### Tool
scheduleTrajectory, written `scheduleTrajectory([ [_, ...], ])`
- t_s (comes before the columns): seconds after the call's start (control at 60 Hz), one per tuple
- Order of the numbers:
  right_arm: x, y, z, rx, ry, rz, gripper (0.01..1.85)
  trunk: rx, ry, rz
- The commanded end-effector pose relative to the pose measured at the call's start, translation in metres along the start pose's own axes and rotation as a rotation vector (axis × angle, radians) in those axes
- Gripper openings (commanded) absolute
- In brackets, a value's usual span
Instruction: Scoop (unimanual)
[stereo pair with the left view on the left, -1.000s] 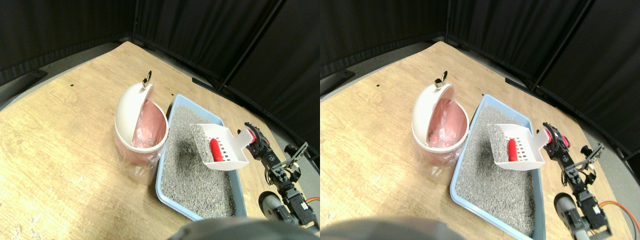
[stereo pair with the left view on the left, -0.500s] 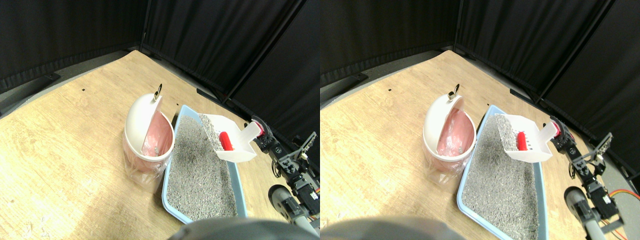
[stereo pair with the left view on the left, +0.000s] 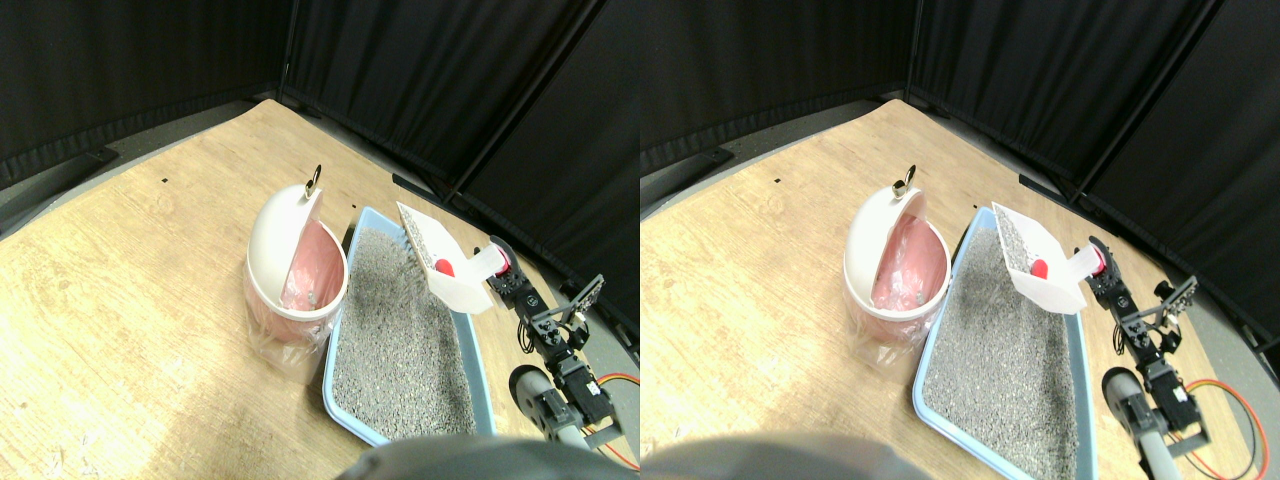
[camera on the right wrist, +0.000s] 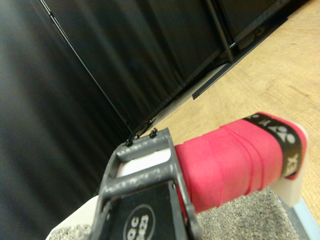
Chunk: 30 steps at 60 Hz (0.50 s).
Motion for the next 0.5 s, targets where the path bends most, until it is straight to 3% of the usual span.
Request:
scheduleTrajectory([
  [0.017, 0.0028, 0.0068, 0.0063, 0.088, -0.066, 0.013, 0.06, -0.009, -0.014, -0.003],
  [0.5, -0.0023, -0.0014, 0.0065, 0.251, -0.067, -0.065, 0.06, -0.001, -0.003, -0.013],
])
